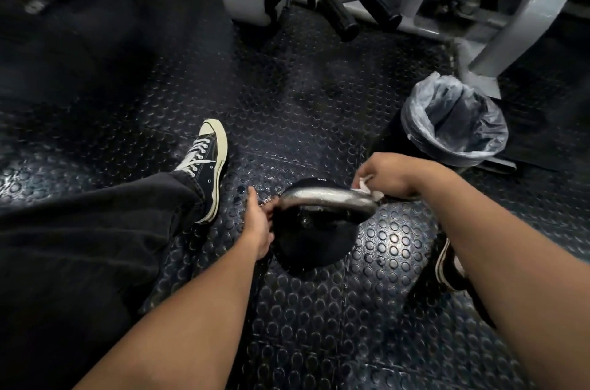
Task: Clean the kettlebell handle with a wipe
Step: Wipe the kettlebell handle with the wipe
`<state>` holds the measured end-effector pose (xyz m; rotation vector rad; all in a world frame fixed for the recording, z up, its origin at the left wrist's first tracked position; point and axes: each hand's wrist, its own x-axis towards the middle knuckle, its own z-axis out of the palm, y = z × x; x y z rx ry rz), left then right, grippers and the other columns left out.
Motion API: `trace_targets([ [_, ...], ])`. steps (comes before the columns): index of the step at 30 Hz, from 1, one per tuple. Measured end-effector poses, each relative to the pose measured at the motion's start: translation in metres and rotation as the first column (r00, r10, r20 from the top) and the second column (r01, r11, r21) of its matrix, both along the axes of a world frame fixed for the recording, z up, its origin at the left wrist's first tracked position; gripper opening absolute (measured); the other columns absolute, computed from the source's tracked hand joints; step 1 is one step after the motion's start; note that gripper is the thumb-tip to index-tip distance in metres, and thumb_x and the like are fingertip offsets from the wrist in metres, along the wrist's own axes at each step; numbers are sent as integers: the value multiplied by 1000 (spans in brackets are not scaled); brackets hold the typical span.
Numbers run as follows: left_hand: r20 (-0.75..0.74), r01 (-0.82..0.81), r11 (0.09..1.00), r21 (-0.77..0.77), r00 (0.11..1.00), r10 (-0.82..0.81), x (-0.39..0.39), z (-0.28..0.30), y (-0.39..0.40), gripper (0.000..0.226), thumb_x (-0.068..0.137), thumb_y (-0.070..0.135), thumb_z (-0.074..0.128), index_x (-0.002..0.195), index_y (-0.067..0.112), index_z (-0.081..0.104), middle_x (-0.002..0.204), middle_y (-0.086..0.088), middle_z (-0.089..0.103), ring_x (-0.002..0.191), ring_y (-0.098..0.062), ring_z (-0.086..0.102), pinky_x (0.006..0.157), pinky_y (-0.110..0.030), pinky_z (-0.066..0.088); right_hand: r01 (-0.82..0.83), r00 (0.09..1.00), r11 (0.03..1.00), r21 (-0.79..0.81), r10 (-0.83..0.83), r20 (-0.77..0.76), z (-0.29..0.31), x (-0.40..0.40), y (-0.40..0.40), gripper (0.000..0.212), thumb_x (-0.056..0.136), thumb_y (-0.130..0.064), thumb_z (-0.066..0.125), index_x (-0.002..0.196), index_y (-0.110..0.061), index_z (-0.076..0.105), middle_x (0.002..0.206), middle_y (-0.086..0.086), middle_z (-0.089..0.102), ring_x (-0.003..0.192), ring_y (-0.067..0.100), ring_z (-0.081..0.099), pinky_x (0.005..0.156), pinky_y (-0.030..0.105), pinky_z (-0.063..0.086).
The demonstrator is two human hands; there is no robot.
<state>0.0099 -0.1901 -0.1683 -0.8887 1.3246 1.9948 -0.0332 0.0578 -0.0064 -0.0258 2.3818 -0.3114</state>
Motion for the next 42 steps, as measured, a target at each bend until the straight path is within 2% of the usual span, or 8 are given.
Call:
trace_targets([
  [7, -16, 12, 1000, -6, 1000, -12, 1, -3, 0, 97, 79, 89, 18, 127, 21, 67, 139, -14, 59, 137, -30, 45, 117, -59, 25, -35, 999, 997, 64, 34, 9, -8, 6, 11, 38, 89, -4, 52, 90, -34, 74, 110, -3, 71, 100, 19, 64, 93, 41, 54],
  [11, -27, 18, 1000, 20, 999, -17, 1, -4, 1, 92, 87, 83, 15, 128, 17, 66, 128, -14, 64, 125, -28, 53, 113, -54, 34, -7, 1000, 1000, -6, 7, 11, -5, 7, 6, 39, 92, 0, 49, 102, -27, 77, 113, -5, 67, 106, 18, 63, 93, 40, 53],
  [14, -28, 28, 1000, 14, 999, -27, 1, -5, 1, 92, 88, 82, 15, 130, 16, 65, 129, -13, 63, 119, -26, 54, 112, -52, 35, 29, 998, 998, -51, -31, -48, 1, 11, 12, 36, 93, -5, 54, 96, -32, 77, 104, -9, 71, 99, 15, 64, 90, 37, 53],
  [19, -27, 30, 999, -17, 999, -30, 2, -3, 2, 94, 86, 85, 15, 129, 19, 66, 134, -13, 62, 131, -28, 49, 116, -56, 29, 71, 997, 997, -24, -72, -32, -20, 21, 12, 38, 95, -4, 48, 104, -29, 74, 117, 0, 69, 103, 20, 63, 91, 37, 52],
  [24, -28, 47, 999, -23, 998, -48, 4, -2, 1, 97, 82, 88, 15, 130, 20, 66, 136, -13, 60, 135, -28, 46, 118, -56, 25, 115, 993, 981, -158, -116, 4, -10, 12, 9, 34, 95, -5, 52, 98, -30, 75, 99, -1, 74, 94, 26, 70, 86, 48, 58],
  [29, -36, 51, 998, -20, 998, -52, 2, -6, 2, 95, 86, 84, 14, 134, 17, 62, 139, -14, 58, 136, -28, 44, 118, -51, 27, 114, 993, 990, -78, -116, -12, -22, 17, 17, 36, 95, -5, 49, 90, -33, 71, 100, -1, 73, 92, 21, 69, 85, 42, 59],
  [35, -38, 61, 998, -10, 997, -61, 2, -9, 1, 93, 89, 81, 14, 134, 15, 61, 125, -11, 66, 126, -25, 52, 115, -48, 33, 114, 993, 983, -142, -117, -9, -13, 18, 20, 33, 96, -8, 53, 93, -33, 74, 95, -4, 73, 90, 23, 71, 84, 45, 59],
  [42, -44, 45, 999, -15, 998, -46, 4, -5, 5, 88, 93, 76, 13, 134, 14, 60, 113, -7, 65, 115, -21, 49, 104, -43, 35, 113, 991, 992, -59, -117, -60, -20, 27, 21, 36, 97, -7, 50, 101, -33, 75, 107, -2, 71, 97, 19, 67, 90, 42, 57],
])
